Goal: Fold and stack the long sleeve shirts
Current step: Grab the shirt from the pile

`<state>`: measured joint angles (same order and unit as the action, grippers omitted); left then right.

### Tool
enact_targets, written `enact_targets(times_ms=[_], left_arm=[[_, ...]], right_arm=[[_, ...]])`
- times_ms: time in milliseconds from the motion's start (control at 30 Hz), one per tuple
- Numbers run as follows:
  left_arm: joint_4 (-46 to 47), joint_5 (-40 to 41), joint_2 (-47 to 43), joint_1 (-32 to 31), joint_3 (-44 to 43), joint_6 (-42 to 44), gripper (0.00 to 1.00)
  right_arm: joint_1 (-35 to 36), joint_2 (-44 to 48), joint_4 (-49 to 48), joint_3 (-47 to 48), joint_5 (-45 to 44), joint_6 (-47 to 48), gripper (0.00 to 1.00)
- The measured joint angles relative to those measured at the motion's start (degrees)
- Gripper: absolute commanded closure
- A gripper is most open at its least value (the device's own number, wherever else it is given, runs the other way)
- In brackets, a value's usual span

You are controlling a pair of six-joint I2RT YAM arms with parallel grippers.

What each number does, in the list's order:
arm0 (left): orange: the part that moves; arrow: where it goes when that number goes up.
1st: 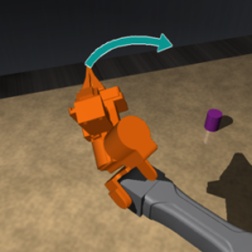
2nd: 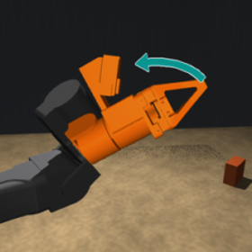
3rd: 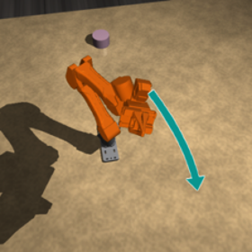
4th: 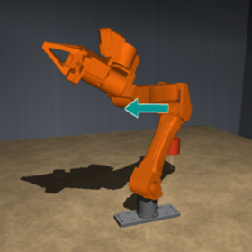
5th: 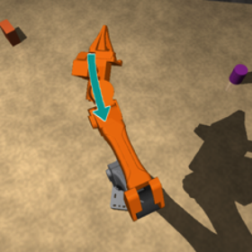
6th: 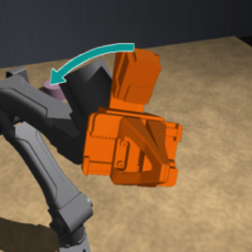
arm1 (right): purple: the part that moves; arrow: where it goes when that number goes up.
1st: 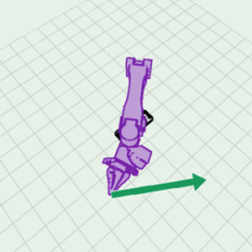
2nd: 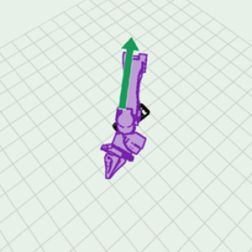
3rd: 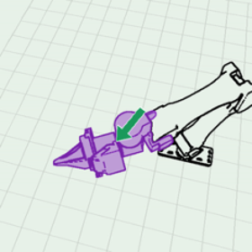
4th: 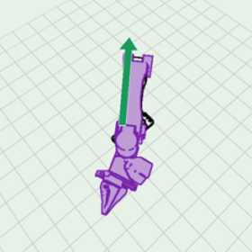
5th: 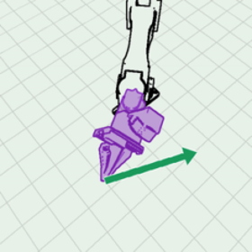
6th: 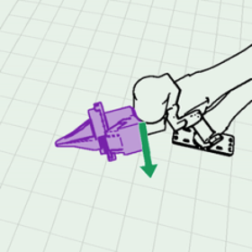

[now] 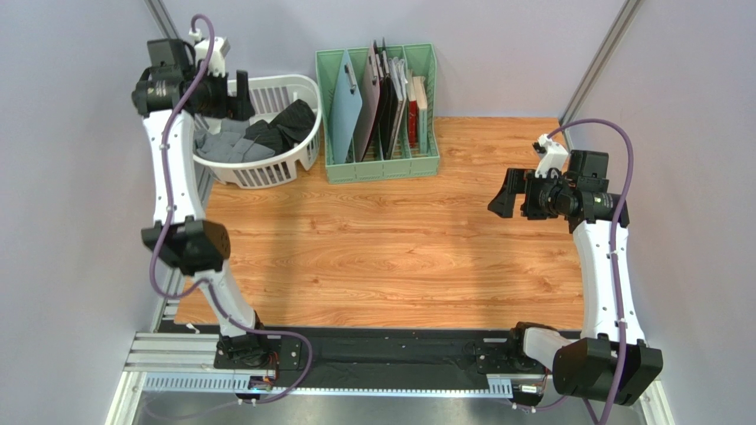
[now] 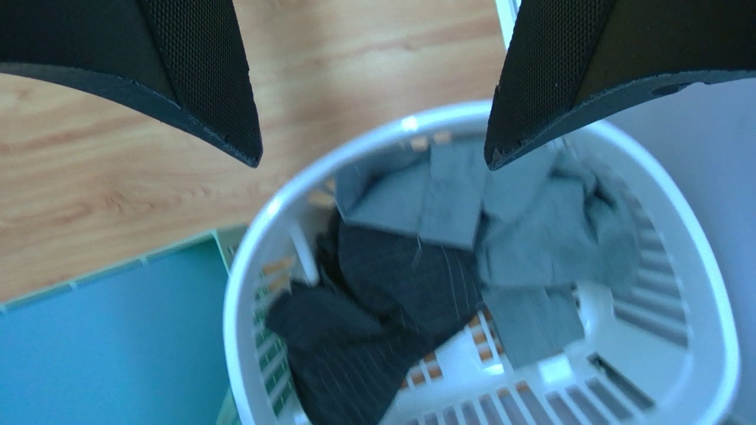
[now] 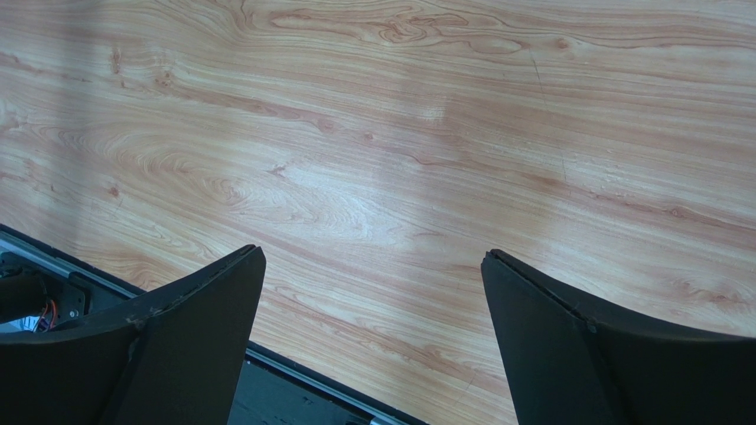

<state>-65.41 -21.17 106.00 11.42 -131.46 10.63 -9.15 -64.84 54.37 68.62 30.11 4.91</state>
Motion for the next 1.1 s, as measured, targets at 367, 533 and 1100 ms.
enact_targets(times_ms=[367,533,1100], left_arm=[[15.1,10.9,21.1,-9.1,-3.6,8.6,0.01],[19.0,13.4,28.7,-9.8,-5.3,10.2,0.01],[21.1,15.5,33.4,-9.4,-13.2,11.6,1.00]], right_arm=[[0.0,-1.5,0.0,-0.5,-0.2,0.0,0.00],[0.0,-1.8,-0.3,-1.8,-0.8,0.0,0.00],[0.0,-3.1,-0.5,-2.3,-1.6,0.0,0.00]])
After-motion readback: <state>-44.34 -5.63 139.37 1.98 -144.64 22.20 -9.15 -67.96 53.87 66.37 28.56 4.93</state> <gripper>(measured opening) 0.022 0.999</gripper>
